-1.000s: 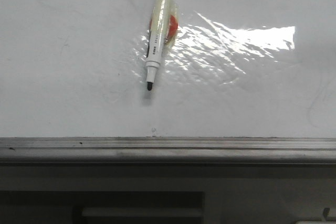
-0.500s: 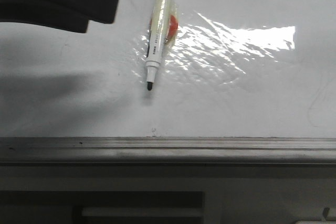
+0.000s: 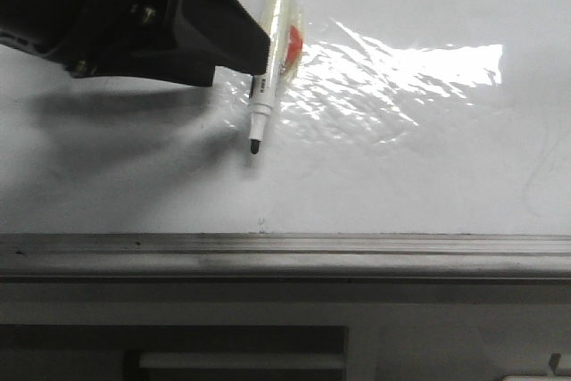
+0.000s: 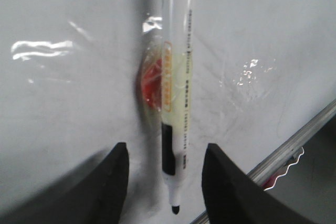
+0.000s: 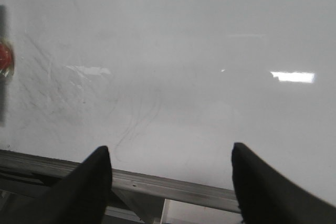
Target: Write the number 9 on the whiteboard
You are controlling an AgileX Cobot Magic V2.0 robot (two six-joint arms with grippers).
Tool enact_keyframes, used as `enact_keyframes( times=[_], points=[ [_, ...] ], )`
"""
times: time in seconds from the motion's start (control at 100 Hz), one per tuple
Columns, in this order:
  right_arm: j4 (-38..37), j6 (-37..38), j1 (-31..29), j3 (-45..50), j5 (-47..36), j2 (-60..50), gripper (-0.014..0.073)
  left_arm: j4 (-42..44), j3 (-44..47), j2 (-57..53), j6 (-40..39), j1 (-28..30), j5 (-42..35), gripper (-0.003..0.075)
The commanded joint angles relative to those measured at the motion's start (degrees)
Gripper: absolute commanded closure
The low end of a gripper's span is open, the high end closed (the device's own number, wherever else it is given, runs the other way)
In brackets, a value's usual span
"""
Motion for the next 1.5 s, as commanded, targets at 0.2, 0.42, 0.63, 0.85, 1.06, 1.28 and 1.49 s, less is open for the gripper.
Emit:
enact_keyframes(
  times=[0.2,0.42,0.63,0.85,1.06,1.28,1.49],
  points=[
    [-0.5,-0.3,-0.2,-2.0,-4.2,1.0,0.0165,-0.7,-4.8,4.4,0.3,-4.0,-2.1,0.0426],
    [-0.1,-0.3,-0.2,-2.0,-4.2,1.0,0.0165,-1.6,-4.8,6.3,0.3,-4.0,-5.2,0.0426],
    [0.5,-0.3,-0.2,-2.0,-4.2,1.0,0.0165,-13.7,-4.8,6.3,0.3,-4.0,-11.0,0.0426],
    [0.8,-0.3,-0.2,-2.0,-4.2,1.0,0.0165,-15.1,-4.8,6.3,0.3,-4.0,-11.7,0.0428],
    [1.9,-0.3,-0.2,-2.0,-4.3,1.0,0.0165,-19.7,-4.8,7.7,0.3,-3.2,-13.0,0.0525],
    [2.1,-0.3,-0.2,-2.0,-4.3,1.0,0.0165,-19.6,-4.8,7.8,0.3,-2.7,-11.9,0.0726],
    [3.3,-0.4,0.6,-2.0,-3.6,1.0,0.0165,-9.4,-4.8,4.9,0.3,-2.7,-4.1,0.0741]
  ],
)
